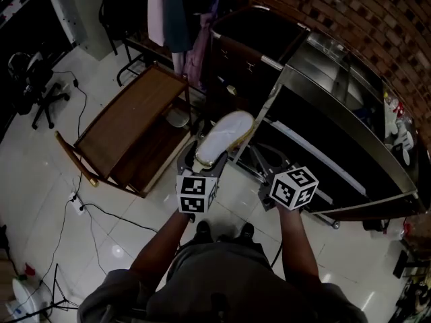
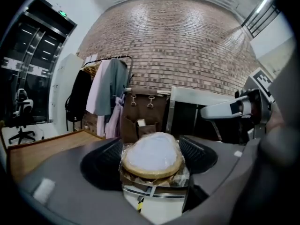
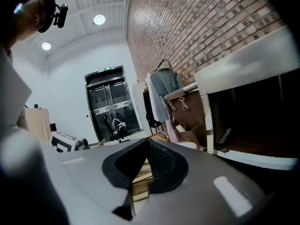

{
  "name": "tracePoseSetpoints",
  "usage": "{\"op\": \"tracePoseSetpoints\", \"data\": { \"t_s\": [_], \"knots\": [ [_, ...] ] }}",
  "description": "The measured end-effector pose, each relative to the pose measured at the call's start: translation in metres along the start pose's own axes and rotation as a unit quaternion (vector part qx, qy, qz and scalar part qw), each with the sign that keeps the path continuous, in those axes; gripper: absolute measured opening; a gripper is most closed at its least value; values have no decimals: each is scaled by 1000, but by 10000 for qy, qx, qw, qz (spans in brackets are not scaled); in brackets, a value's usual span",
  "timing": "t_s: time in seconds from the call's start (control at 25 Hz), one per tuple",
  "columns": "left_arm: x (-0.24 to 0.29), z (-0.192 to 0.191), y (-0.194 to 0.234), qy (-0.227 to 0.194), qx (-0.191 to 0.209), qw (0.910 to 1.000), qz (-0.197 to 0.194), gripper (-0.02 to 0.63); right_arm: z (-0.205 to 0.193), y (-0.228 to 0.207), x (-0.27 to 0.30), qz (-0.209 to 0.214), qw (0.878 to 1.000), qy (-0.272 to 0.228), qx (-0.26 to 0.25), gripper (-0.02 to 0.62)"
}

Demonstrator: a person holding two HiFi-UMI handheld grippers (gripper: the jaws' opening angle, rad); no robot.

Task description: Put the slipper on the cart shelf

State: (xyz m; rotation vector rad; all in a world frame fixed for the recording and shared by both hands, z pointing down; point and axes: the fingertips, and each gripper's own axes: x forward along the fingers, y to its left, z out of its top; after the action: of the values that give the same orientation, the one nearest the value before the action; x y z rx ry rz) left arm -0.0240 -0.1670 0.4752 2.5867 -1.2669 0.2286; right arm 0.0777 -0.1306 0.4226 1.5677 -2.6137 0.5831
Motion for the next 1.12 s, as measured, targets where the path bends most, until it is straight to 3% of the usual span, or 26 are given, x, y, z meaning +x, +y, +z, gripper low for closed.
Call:
{"op": "tracePoseSetpoints", "data": {
  "t_s": [0.28,0.52,0.8,1.12],
  "knots": [
    [31,9,-111,-45,260,9969,-737,379,9,-58,-91,-616,9974,-342,128,-2],
    [72,6,-196,64,400,9927,-1132,379,11,-112,-177,-1199,9910,-548,235,-2],
    [128,-6,-281,209,561,9914,-1164,379,3,-183,-278,-1757,9804,-775,432,-2],
    [185,-28,-348,463,645,9924,-944,380,-9,-240,-355,-2060,9732,-842,583,-2]
  ]
}}
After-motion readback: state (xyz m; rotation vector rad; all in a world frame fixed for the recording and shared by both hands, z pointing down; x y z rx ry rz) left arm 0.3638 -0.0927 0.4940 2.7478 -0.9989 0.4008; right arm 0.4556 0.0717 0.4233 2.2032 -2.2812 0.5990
